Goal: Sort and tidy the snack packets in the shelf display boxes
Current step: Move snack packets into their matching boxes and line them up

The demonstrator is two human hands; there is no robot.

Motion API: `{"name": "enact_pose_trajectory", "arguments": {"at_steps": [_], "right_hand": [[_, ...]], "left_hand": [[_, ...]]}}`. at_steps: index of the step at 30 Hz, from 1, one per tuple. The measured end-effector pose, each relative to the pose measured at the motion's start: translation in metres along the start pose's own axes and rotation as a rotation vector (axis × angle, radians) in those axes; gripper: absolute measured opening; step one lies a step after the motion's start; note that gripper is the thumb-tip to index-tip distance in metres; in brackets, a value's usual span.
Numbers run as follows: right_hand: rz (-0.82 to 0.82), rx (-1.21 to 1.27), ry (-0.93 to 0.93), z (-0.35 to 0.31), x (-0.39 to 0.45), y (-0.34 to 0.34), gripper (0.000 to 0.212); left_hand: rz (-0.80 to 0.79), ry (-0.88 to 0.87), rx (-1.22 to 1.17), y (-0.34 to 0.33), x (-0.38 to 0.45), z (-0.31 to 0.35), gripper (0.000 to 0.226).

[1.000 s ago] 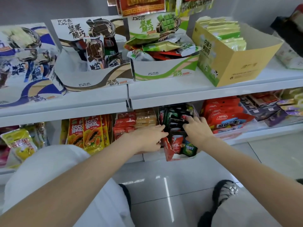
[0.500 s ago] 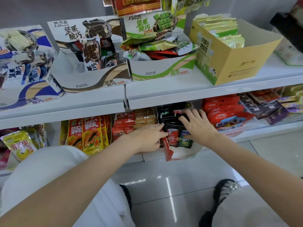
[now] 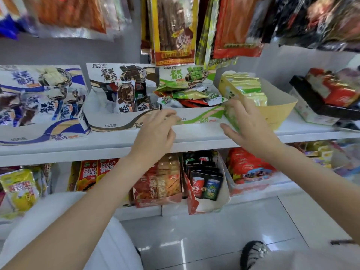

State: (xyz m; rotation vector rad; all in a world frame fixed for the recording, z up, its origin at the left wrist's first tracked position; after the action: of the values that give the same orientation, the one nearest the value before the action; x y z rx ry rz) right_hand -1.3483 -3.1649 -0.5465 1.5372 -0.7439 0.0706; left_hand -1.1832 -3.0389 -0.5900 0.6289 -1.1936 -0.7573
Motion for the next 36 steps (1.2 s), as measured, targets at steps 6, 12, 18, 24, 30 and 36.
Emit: {"name": "enact_pose_trajectory", "arguments": {"at_steps": [6, 12, 18, 24, 30, 36], "right_hand": [[-0.265, 0.437, -0.338, -0.02, 0.09, -0.016, 0.058], [-0.48, 0.326, -0.654, -0.028, 0.142, -0.066, 0.087], [-0.388, 0.433, -0.624, -0.017, 0.148, -0.074, 0.052], [-0.084, 0.624, -0.715, -0.011, 0.143, -0.056, 0.021], [0.039, 0.922, -0.722, -0.007, 0.113, 0.009, 0.024], [-0.261, 1.278, -0.637, -0.011, 0.011, 0.009, 0.027]], "left_hand": [[-0.021, 0.126, 0.066, 0.005, 0.013, -0.018, 0.047], [-0.085, 0.038, 0.103, -0.005, 0.005, -0.026, 0.046], [-0.102, 0.046, 0.097, -0.004, 0.005, -0.029, 0.046], [-0.183, 0.061, 0.095, -0.003, 0.005, -0.028, 0.051], [-0.084, 0.132, -0.01, 0.004, 0.01, -0.02, 0.054], [0.057, -0.109, -0.163, 0.022, 0.015, 0.017, 0.065]]}}
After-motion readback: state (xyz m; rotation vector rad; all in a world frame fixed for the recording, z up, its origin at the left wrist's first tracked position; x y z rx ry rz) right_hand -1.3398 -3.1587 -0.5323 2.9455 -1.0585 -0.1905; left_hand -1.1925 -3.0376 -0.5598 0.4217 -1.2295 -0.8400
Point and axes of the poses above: each hand's wrist, its own x-axis towards the middle knuckle, its own y-axis out of the back of the hand, z = x × y, the point moved 4 cm from there along x, towards the middle knuckle, and after that the axes turned 3 degrees about -y, right-handed, at the moved point
